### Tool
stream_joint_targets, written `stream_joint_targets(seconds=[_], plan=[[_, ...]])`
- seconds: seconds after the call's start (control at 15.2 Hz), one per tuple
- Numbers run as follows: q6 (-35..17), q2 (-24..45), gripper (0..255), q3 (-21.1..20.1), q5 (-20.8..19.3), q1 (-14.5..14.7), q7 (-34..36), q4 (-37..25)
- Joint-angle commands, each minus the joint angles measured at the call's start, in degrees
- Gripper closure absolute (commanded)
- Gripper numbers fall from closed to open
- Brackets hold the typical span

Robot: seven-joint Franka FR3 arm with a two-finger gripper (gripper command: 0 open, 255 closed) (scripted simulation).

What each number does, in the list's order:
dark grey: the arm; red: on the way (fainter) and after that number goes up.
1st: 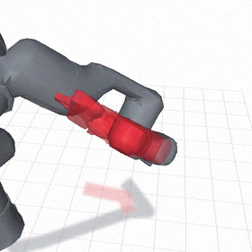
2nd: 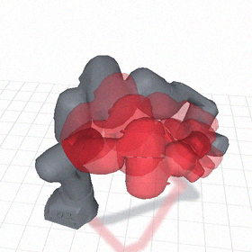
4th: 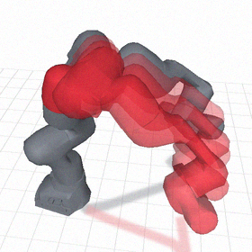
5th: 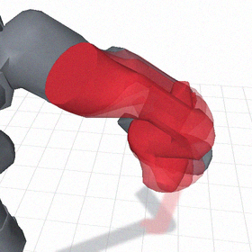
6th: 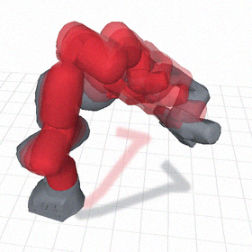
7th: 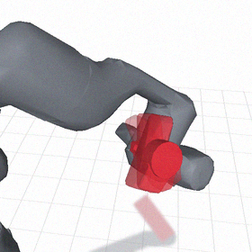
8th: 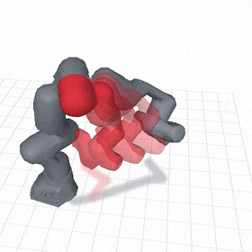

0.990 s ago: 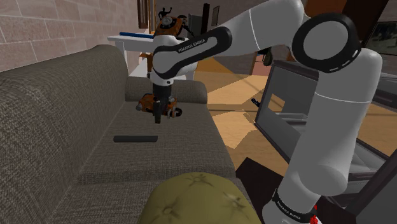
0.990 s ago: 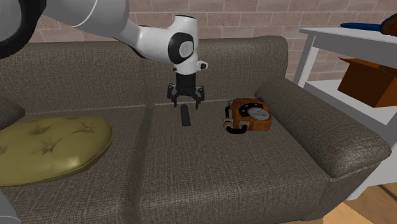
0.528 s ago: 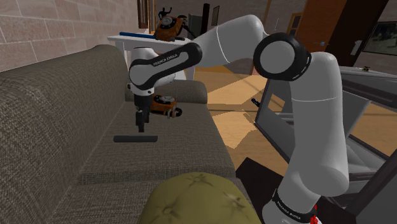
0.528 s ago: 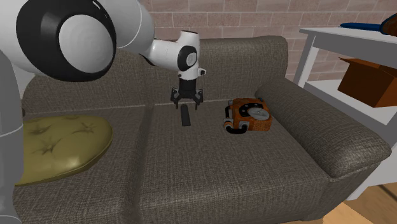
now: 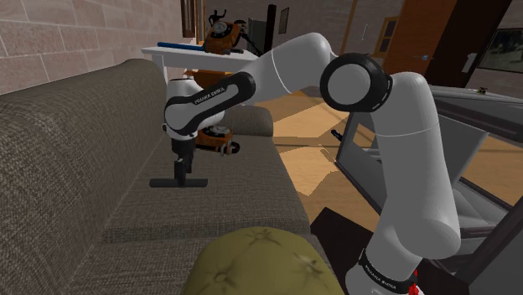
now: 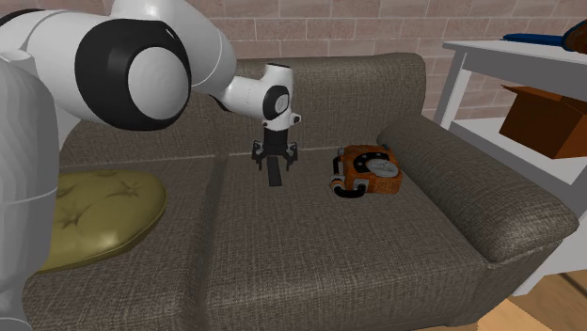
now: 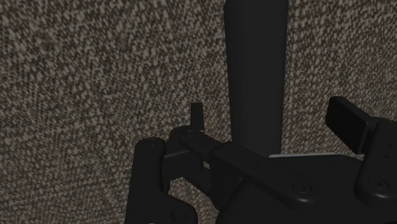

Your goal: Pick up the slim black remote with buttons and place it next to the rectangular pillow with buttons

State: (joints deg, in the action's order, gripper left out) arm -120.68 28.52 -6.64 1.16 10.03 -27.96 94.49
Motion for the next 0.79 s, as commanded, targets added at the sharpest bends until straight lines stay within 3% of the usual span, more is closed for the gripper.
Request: stream_joint_targets(seconds=[0.0, 0.46, 0.53, 0.73], plan=[[-1.0, 0.6, 0, 0.0, 0.0, 0.0, -0.1, 0.4], [-1.0, 0.6, 0, 0.0, 0.0, 0.0, -0.1, 0.4], [-1.0, 0.6, 255, 0.0, 0.0, 0.0, -0.1, 0.4], [-0.9, 0.6, 255, 0.0, 0.0, 0.0, -0.1, 0.3]])
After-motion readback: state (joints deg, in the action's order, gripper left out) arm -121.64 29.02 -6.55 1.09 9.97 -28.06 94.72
